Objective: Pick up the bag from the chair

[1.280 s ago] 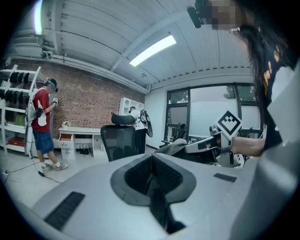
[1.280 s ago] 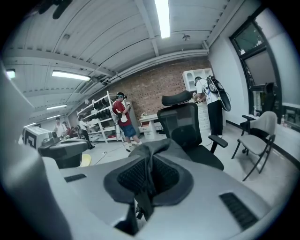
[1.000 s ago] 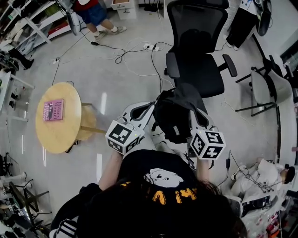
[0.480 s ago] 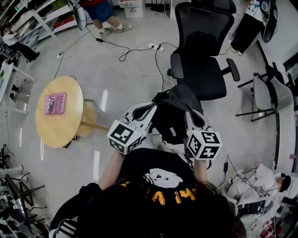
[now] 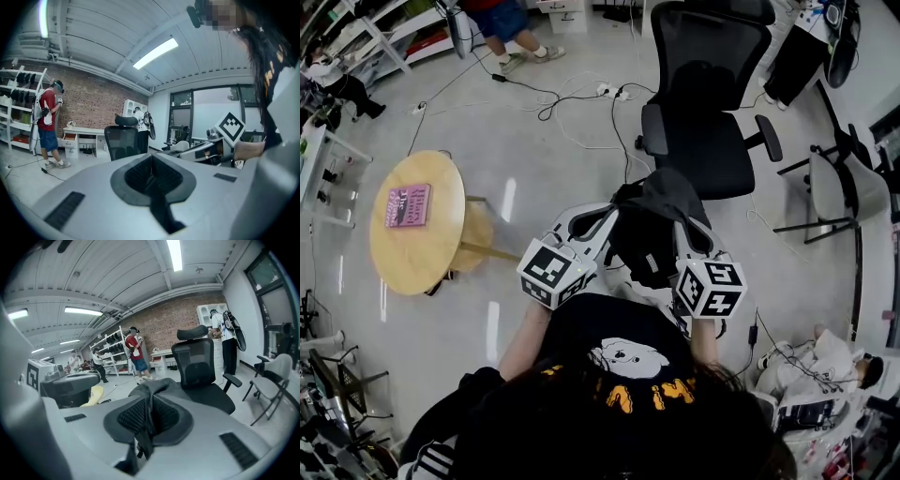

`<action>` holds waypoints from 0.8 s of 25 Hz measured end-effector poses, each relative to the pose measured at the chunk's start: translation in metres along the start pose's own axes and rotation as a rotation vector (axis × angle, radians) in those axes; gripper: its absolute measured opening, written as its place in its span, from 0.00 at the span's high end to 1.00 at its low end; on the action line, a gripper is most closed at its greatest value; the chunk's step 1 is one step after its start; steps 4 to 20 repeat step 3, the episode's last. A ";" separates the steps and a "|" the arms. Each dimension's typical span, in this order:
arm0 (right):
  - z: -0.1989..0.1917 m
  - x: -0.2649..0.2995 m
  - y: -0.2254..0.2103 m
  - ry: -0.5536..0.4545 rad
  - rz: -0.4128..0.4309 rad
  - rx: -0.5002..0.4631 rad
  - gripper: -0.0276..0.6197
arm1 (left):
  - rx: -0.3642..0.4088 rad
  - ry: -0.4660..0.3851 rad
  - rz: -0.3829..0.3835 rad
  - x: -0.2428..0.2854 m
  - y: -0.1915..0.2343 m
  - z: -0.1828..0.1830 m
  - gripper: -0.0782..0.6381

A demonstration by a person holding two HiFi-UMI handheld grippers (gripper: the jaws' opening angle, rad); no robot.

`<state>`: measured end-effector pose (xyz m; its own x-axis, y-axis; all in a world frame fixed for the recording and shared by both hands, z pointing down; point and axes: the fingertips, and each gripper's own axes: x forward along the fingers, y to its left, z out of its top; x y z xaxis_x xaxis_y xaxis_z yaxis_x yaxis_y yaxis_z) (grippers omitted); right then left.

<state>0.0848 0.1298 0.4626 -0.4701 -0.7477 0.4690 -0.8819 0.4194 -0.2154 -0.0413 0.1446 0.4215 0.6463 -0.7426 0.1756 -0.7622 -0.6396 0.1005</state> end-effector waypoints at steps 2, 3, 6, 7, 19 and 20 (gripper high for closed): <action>0.002 0.001 -0.002 -0.004 -0.005 -0.002 0.92 | 0.003 -0.002 -0.002 0.000 0.001 0.001 0.88; 0.003 0.002 -0.003 -0.006 -0.007 -0.003 0.92 | 0.005 -0.003 -0.002 0.000 0.002 0.002 0.88; 0.003 0.002 -0.003 -0.006 -0.007 -0.003 0.92 | 0.005 -0.003 -0.002 0.000 0.002 0.002 0.88; 0.003 0.002 -0.003 -0.006 -0.007 -0.003 0.92 | 0.005 -0.003 -0.002 0.000 0.002 0.002 0.88; 0.003 0.002 -0.003 -0.006 -0.007 -0.003 0.92 | 0.005 -0.003 -0.002 0.000 0.002 0.002 0.88; 0.003 0.002 -0.003 -0.006 -0.007 -0.003 0.92 | 0.005 -0.003 -0.002 0.000 0.002 0.002 0.88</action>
